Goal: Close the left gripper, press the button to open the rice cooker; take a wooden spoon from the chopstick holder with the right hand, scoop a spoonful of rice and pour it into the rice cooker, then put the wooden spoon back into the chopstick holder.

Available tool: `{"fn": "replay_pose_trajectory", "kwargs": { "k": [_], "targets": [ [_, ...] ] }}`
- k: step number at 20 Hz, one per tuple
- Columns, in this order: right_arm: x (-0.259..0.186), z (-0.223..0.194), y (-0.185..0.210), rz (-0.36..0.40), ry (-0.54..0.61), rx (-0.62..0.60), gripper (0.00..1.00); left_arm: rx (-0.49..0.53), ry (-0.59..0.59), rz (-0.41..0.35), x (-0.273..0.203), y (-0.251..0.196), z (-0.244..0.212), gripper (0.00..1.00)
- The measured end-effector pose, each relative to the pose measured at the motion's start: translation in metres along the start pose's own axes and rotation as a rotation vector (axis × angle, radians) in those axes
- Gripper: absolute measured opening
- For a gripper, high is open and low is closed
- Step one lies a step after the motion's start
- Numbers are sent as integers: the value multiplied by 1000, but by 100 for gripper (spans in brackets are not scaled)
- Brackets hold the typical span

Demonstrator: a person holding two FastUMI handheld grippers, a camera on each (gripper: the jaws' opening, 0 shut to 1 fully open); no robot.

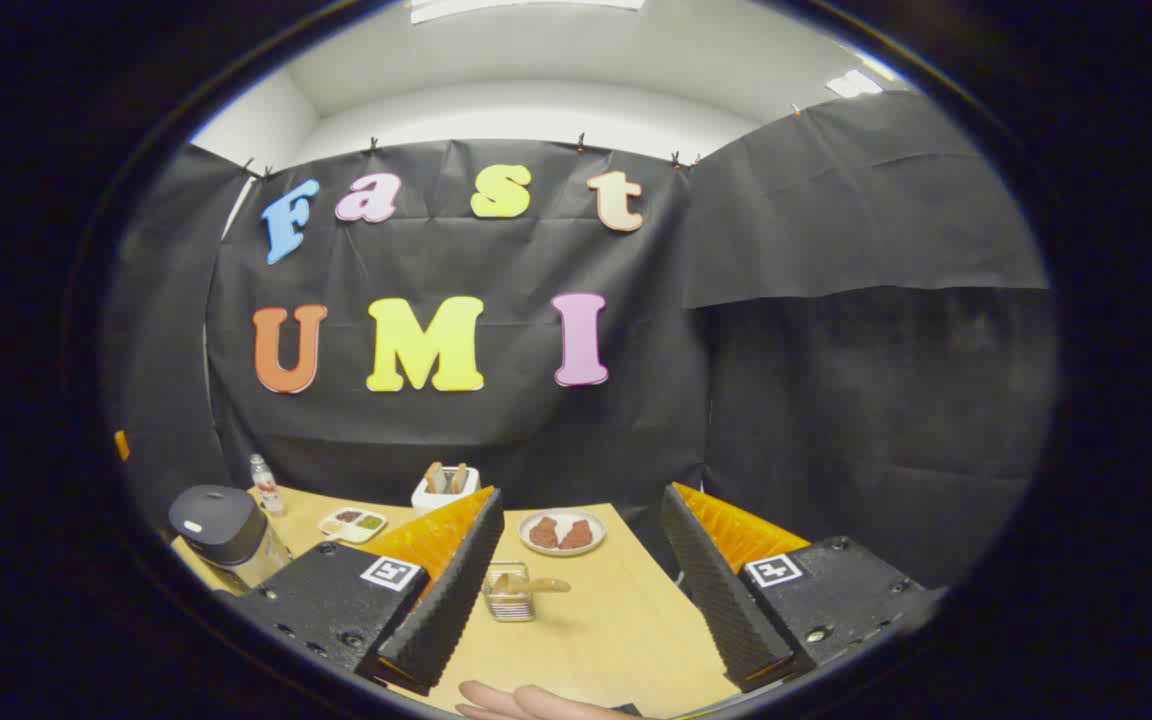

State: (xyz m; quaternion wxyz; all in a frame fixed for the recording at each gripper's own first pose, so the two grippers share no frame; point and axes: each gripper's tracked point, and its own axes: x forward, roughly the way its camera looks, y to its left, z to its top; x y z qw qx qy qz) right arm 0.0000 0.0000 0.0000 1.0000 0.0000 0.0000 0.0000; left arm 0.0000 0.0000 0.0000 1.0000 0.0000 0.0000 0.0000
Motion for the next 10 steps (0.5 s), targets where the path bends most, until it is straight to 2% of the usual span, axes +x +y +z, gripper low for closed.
{"fn": "replay_pose_trajectory", "kwargs": {
  "k": [3,10],
  "targets": [
    [4,-5,-11,-12,6,-7,100,2,17,-9,4,-9,-12,94],
    [8,-12,-22,14,5,2,99,11,75,-9,7,-19,-36,94]
  ]
}}
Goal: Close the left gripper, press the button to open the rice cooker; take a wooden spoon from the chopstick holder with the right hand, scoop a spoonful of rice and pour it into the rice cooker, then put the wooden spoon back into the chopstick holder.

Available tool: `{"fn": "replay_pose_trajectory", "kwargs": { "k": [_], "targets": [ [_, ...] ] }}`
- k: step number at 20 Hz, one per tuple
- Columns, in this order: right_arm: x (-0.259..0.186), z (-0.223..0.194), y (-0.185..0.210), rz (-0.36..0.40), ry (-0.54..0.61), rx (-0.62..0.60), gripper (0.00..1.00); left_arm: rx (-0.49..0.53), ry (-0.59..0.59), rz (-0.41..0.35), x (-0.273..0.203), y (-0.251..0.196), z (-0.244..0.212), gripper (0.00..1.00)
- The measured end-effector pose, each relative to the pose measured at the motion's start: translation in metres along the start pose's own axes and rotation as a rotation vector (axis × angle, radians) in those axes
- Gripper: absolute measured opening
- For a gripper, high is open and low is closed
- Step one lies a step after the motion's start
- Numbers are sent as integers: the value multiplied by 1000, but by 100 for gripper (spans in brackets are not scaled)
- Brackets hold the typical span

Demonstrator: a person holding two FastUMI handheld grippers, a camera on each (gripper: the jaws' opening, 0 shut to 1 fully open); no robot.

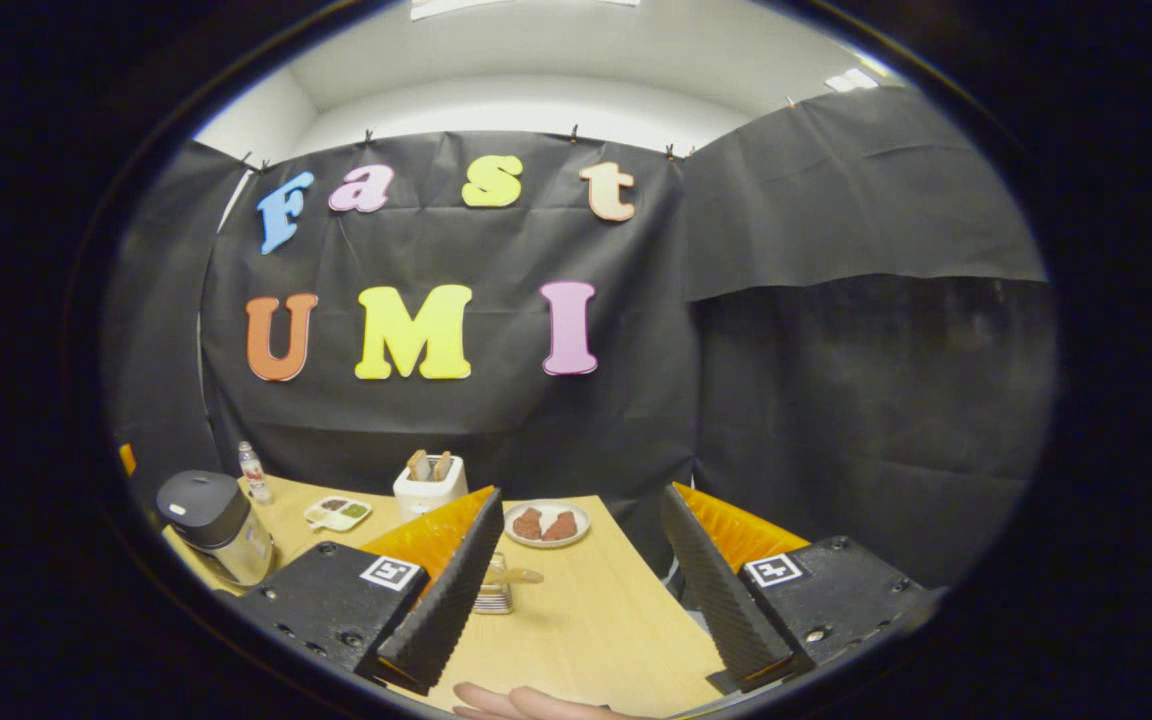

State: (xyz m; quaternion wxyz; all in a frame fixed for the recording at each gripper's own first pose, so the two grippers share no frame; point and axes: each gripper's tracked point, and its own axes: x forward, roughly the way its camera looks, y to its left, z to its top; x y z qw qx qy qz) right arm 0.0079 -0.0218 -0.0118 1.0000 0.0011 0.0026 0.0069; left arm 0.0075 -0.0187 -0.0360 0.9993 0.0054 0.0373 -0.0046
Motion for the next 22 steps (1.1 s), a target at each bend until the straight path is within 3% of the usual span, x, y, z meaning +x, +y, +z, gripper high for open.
{"fn": "replay_pose_trajectory", "kwargs": {
  "k": [4,12,17,18,19,20,21,22],
  "targets": [
    [3,-7,2,37,11,13,100,31,17,50,2,11,6,95],
    [18,-22,-1,97,26,50,100,-58,118,99,13,20,1,94],
    [14,-24,-17,78,-9,47,100,-60,219,138,33,35,-23,94],
    [12,-24,-18,89,-7,58,99,-63,239,126,34,33,-25,100],
    [10,-29,-16,103,1,68,100,-75,256,124,37,34,-29,83],
    [9,-31,-17,110,5,73,100,-83,273,137,41,39,-34,58],
    [9,-33,-17,120,6,79,99,-89,278,136,45,40,-37,64],
    [9,-36,-17,129,13,85,100,-102,287,131,48,39,-40,57]
  ]
}}
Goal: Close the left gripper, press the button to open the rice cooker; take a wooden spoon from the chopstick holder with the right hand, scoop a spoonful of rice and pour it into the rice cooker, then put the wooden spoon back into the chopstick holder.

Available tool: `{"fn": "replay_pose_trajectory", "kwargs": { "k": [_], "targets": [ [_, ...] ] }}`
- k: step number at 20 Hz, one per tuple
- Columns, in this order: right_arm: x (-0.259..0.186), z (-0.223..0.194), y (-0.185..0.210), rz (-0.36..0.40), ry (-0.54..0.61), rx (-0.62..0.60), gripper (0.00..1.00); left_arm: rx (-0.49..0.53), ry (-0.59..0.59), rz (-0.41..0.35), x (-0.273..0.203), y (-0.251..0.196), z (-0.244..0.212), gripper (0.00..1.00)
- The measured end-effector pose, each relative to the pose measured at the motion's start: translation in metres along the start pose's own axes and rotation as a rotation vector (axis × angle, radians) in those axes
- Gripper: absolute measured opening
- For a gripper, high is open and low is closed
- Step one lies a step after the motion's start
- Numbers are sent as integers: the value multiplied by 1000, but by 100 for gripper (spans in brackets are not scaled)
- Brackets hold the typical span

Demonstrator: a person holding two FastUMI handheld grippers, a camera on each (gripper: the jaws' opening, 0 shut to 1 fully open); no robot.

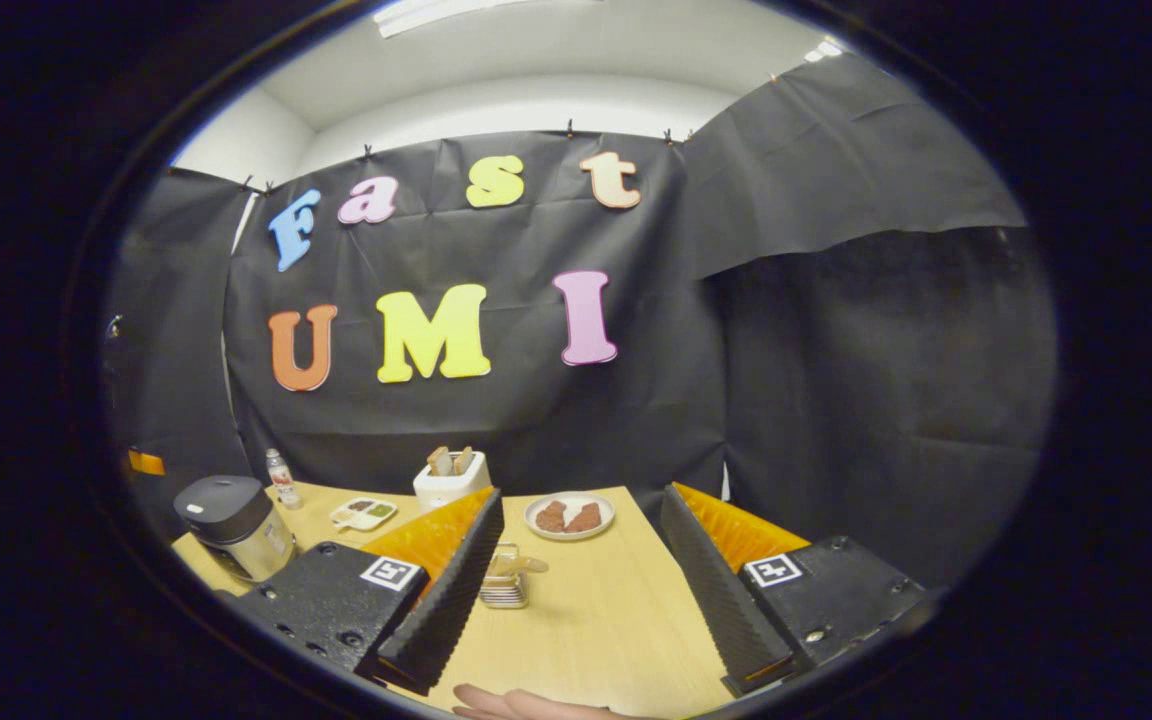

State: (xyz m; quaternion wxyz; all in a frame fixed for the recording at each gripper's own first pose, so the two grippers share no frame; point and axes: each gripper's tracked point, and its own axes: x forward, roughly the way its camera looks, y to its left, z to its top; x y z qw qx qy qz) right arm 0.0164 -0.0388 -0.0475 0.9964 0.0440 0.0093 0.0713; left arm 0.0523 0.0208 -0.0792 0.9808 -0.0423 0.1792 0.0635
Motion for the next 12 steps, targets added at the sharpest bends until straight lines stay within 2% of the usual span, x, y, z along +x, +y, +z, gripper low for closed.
{"fn": "replay_pose_trajectory", "kwargs": {
  "k": [1,2,5,7,9,10,12],
  "targets": [
    [1,-4,-1,7,8,5,100,-9,5,-1,4,-1,-1,50],
    [1,-8,-1,11,17,5,99,-9,9,1,7,1,-3,34],
    [3,-15,-8,-4,46,-17,100,-3,15,-29,14,-11,-5,32],
    [2,-20,-12,-10,67,-37,100,29,17,-2,22,-6,-10,33],
    [1,-20,-15,-14,70,-43,100,24,43,-11,38,-7,-24,34],
    [0,-20,-16,-17,69,-43,100,-5,55,-26,36,-9,-19,0],
    [-2,-24,-19,-21,73,-42,100,-3,75,16,45,3,-26,0]
  ]
}}
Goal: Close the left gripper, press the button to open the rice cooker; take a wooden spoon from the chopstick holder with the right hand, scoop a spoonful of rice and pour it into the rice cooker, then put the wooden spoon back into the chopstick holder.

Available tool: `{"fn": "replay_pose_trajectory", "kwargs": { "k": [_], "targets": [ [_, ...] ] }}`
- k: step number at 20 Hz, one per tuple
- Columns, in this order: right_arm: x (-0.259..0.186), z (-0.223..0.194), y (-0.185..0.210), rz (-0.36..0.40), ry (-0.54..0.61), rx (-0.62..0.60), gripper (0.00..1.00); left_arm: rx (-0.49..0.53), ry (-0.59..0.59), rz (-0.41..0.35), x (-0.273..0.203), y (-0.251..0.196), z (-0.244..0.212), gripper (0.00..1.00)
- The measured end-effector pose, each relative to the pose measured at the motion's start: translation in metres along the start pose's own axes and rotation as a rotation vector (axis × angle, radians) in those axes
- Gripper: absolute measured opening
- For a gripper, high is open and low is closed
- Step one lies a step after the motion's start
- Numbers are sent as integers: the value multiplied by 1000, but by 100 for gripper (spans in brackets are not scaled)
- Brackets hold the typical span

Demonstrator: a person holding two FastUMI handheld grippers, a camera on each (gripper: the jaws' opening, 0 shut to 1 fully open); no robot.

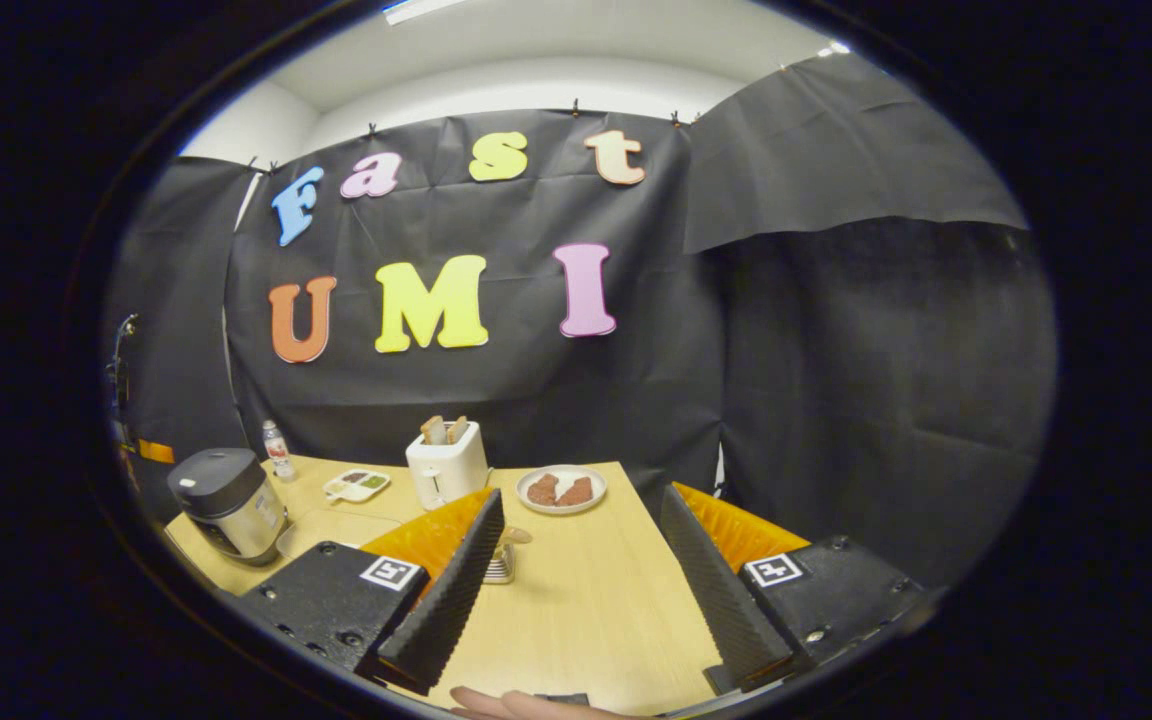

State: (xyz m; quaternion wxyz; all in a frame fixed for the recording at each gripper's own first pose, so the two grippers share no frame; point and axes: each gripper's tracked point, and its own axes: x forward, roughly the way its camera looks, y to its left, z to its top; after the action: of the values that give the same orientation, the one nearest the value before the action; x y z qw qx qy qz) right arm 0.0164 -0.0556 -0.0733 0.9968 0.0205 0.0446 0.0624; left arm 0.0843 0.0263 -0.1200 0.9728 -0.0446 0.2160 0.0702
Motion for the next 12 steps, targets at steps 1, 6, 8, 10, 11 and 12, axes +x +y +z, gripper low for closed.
{"fn": "replay_pose_trajectory", "kwargs": {
  "k": [1,6,8,10,11,12],
  "targets": [
    [0,-3,0,-1,4,-2,100,-9,14,9,5,4,-3,0],
    [6,-14,-4,-32,19,-43,100,-153,93,-59,24,-3,-17,0],
    [7,-17,2,-20,26,-51,100,-179,120,-61,28,-1,-28,0],
    [10,-20,7,-5,35,-52,100,-189,131,-67,27,-1,-32,0],
    [12,-22,8,-3,40,-53,100,-199,130,-76,29,-1,-30,0],
    [13,-24,10,-2,46,-54,100,-198,141,-84,30,-2,-34,0]
  ]
}}
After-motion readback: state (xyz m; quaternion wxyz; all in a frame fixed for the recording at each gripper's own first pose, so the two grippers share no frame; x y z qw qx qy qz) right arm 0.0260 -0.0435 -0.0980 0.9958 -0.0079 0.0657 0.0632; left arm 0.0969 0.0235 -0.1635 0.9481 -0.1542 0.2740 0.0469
